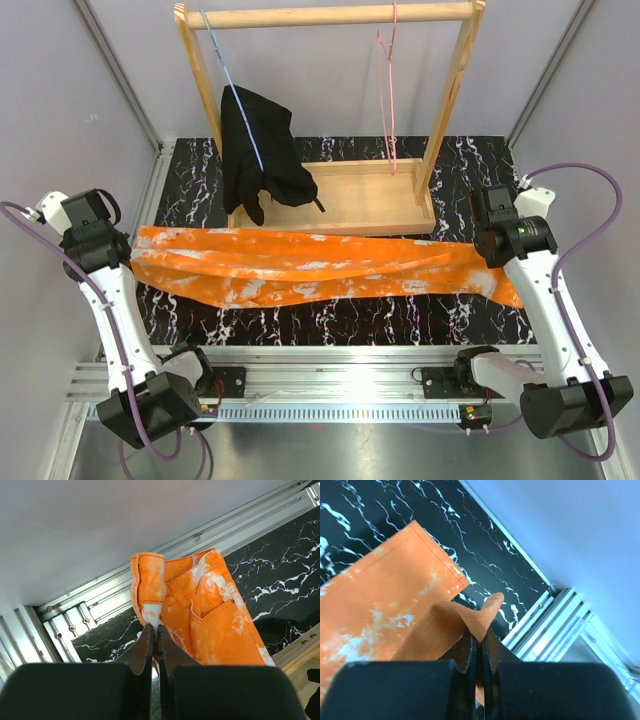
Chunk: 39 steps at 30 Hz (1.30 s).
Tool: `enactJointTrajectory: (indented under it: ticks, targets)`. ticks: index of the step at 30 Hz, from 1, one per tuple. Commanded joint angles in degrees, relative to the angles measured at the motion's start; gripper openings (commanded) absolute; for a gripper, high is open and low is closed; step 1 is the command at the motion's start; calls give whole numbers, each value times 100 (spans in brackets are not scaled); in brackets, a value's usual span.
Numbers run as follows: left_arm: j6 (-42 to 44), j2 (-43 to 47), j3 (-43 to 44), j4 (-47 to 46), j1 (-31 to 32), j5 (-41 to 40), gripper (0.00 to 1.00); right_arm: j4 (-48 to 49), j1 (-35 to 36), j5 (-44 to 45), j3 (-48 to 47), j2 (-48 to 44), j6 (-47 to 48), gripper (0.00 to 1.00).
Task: Place the trousers on the hanger
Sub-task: Fold the trousers
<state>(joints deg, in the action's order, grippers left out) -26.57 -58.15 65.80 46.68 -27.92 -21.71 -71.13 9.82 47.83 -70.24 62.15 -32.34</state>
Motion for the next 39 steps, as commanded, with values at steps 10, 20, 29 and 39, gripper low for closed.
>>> enactJointTrajectory:
  ticks: [10,20,29,39]
  targets:
    - [328,-670,292,-686,-29,685,0,996,-622,-151,256,1166,685,0]
    - [319,-1655,355,-967,32,1170,0,1242,-763,-90,299,2187,782,0]
    - [310,-1743,240,-1064,41,1196,0,1304,-956,85,291,2503,931,0]
    - [275,-2332,829,-1117,392,1091,0,1682,-1202,50,90,3179,1098,0]
